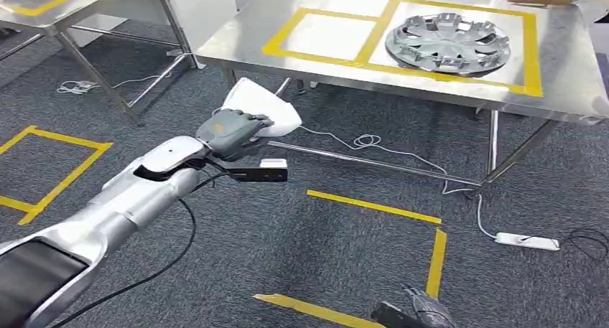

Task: Take the parts from the cabinet and place them on the table.

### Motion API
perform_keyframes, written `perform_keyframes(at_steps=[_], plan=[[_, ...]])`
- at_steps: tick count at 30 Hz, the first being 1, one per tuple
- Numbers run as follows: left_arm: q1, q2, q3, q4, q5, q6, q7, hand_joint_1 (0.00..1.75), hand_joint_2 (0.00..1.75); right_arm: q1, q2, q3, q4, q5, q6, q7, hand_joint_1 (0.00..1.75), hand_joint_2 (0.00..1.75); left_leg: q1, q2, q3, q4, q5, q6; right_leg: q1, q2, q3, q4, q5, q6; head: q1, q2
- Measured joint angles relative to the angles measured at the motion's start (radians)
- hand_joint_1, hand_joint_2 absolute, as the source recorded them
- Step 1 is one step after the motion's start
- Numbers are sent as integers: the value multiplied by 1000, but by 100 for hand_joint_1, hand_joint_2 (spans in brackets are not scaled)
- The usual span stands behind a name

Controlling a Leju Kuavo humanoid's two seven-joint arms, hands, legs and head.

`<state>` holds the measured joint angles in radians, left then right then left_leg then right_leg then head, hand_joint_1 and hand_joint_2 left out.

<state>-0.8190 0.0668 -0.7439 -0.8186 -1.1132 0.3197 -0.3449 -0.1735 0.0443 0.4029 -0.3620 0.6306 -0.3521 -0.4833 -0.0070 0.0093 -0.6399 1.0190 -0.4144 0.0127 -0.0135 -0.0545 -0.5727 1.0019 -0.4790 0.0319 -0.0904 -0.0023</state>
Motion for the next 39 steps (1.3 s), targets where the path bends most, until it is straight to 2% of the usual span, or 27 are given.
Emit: perform_keyframes(at_steps=[6,8,10,11,12,13,15,16,17,18,19,20,21,22,23,25,26,27,28,29,31,32,33,34,36,37,39], plan=[[0,0,0,2,2,0,-1,175,175,0,0,-7,0,-4,0,2,0,175,-4,1,-1,4,-4,6,-4,0,1,-1,0,5,0,0],[0,0,0,3,2,0,-1,175,175,0,0,-8,0,-5,0,2,0,175,-6,0,-1,6,-7,10,-6,-1,3,-1,-1,10,0,0],[-1,1,0,3,3,1,-1,175,175,-1,0,-11,0,-5,0,2,0,175,-8,0,1,3,-7,17,-8,-2,7,-9,2,16,-1,0],[-2,0,0,3,3,1,-1,175,175,-1,0,-11,-1,-5,0,2,0,175,2,2,13,-16,2,26,-6,4,8,-7,-4,21,0,0],[-4,-1,0,3,3,1,-1,175,175,-1,-2,-13,-1,-5,0,2,0,175,3,5,20,-24,3,29,-7,25,-4,8,-16,22,2,0],[-9,-4,0,3,3,2,-1,175,175,-2,-6,-13,-1,-5,-1,2,0,175,5,6,21,-25,3,34,-7,42,-31,64,-47,20,3,0],[-10,-11,-2,3,3,1,-2,175,175,2,-6,-13,0,-5,-1,2,0,175,3,7,21,-25,1,37,-8,52,-121,233,-112,20,5,0],[-8,-14,-3,3,3,1,-3,175,175,5,-8,-13,0,-5,-1,2,0,175,2,7,21,-25,0,37,-7,53,-162,298,-127,21,7,0],[-6,-16,-3,3,3,1,-3,175,175,7,-11,-14,0,-5,-1,2,0,175,2,8,23,-25,-2,35,-8,52,-181,313,-114,22,5,0],[-5,-16,-3,3,3,1,-3,175,175,7,-12,-14,0,-5,-2,2,0,175,3,11,25,-23,-5,32,-8,51,-174,279,-78,23,6,0],[-6,-17,-3,3,3,1,-3,175,175,6,-15,-15,0,-5,-2,2,0,175,6,14,26,-19,-10,27,-9,47,-144,202,-24,23,6,0],[-6,-18,-3,3,3,1,-3,175,175,5,-15,-16,0,-5,-2,2,0,175,9,18,28,-11,-17,21,-10,33,-105,109,29,25,6,0],[-7,-19,-3,3,3,1,-3,175,175,4,-16,-16,0,-4,-3,2,0,175,8,22,29,1,-28,12,-8,-2,-74,36,48,28,6,0],[-8,-18,-3,3,4,1,-3,175,175,-1,-14,-16,0,-1,-4,1,0,175,-2,25,23,13,-34,4,3,-16,-55,23,32,21,16,0],[-7,-17,-3,4,3,0,-3,175,175,-3,-14,-16,0,1,-6,2,0,175,-4,28,22,12,-34,3,0,-6,-63,32,30,6,13,0],[-7,-17,-3,5,3,0,-3,175,175,1,-14,-17,0,3,-7,1,0,175,-4,47,26,14,-39,1,2,13,-67,36,28,-1,8,0],[-8,-17,-3,5,3,0,-3,175,175,2,-14,-17,0,3,-7,1,0,175,-2,53,27,17,-47,-4,-3,19,-65,35,29,-9,8,0],[-8,-16,-2,5,3,0,-3,175,175,2,-14,-18,0,4,-8,1,0,175,2,32,23,33,-62,-12,-5,25,-64,34,29,-15,7,0],[-9,-13,-2,5,4,0,-3,175,175,1,-15,-19,0,4,-8,1,0,175,5,14,5,76,-88,-17,-6,31,-62,34,28,-19,5,0],[-9,-12,-2,5,4,0,-3,175,175,-1,-15,-21,0,5,-10,1,0,175,8,6,-29,151,-123,-21,-6,37,-60,34,27,-21,6,0],[-4,-10,-3,7,4,0,-4,175,175,1,-15,-21,0,8,-11,0,0,175,8,2,-102,300,-176,-23,-5,49,-56,35,24,-26,5,0],[-1,-9,-3,8,4,0,-4,175,175,2,-15,-21,0,8,-11,0,0,175,8,1,-121,325,-172,-21,-4,55,-53,35,22,-27,5,0],[0,-8,-3,10,4,0,-4,175,175,4,-15,-21,0,8,-12,0,0,175,8,0,-117,307,-145,-17,-3,60,-49,35,20,-28,5,0],[0,-8,-3,10,4,0,-4,175,175,3,-15,-21,0,8,-12,0,0,175,7,-1,-93,241,-94,-10,-1,65,-45,35,18,-29,5,0],[-4,-7,-2,10,5,0,-4,175,175,2,-15,-21,0,8,-13,0,0,175,0,-3,-21,67,4,13,2,70,-34,33,13,-28,5,0],[-5,-6,-2,10,5,0,-4,175,175,3,-15,-21,0,9,-14,0,0,175,-3,-5,-9,44,-2,21,0,70,-34,31,12,-27,7,0],[-5,-6,-2,10,5,0,-4,175,175,3,-15,-21,0,9,-14,0,0,175,-3,-5,-9,44,-2,21,0,70,-34,31,12,-27,7,0]])
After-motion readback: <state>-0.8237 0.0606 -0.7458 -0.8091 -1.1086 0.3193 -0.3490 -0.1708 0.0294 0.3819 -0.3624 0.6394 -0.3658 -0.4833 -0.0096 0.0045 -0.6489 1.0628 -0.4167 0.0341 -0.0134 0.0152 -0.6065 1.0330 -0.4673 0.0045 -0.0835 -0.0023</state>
